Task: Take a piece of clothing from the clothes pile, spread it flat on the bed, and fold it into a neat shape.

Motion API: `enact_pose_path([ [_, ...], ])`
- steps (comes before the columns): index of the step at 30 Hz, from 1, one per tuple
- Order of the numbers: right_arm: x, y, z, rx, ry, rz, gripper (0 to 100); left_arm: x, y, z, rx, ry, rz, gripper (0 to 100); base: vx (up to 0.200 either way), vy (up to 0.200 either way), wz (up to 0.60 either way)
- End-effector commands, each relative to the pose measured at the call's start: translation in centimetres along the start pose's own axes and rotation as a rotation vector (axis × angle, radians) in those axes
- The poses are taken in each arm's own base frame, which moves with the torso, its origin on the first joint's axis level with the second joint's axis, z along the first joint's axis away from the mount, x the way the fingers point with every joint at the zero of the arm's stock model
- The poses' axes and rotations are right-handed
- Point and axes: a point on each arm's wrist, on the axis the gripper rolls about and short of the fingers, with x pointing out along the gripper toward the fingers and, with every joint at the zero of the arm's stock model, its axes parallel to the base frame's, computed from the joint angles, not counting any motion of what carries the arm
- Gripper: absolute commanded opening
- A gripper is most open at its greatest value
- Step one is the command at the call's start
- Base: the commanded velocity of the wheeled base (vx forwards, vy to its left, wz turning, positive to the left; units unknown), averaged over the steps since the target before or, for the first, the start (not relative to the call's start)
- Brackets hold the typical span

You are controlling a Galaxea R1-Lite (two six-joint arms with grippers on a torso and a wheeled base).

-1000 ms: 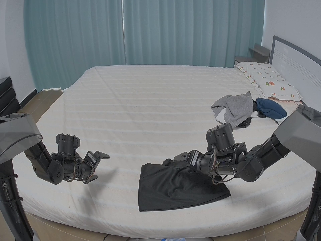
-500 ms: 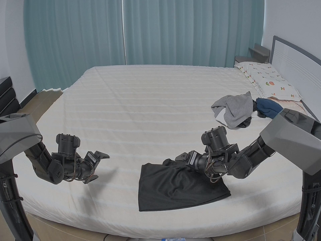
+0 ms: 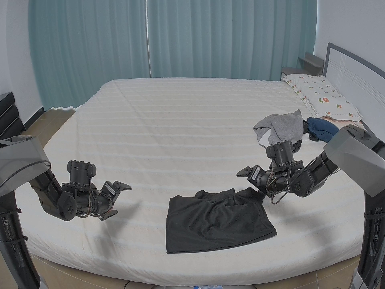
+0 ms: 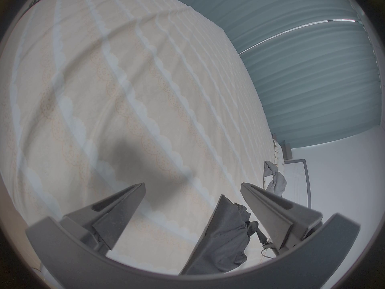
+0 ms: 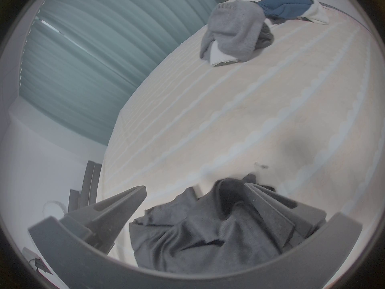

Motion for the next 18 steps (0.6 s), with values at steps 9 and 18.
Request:
enact_pose_path([
  [9, -0.8, -0.2, 0.6, -0.009, 0.022, 0.108, 100, 0.1, -0.2, 0.2, -0.001, -0.006, -0.006, 100, 0.000, 0.000, 0.00],
  [18, 1.2, -1.3, -1.0, -0.065, 0.088, 0.136, 100, 0.0, -0.6, -0.1, 0.007, -0.002, -0.016, 100, 0.000, 0.000, 0.00],
])
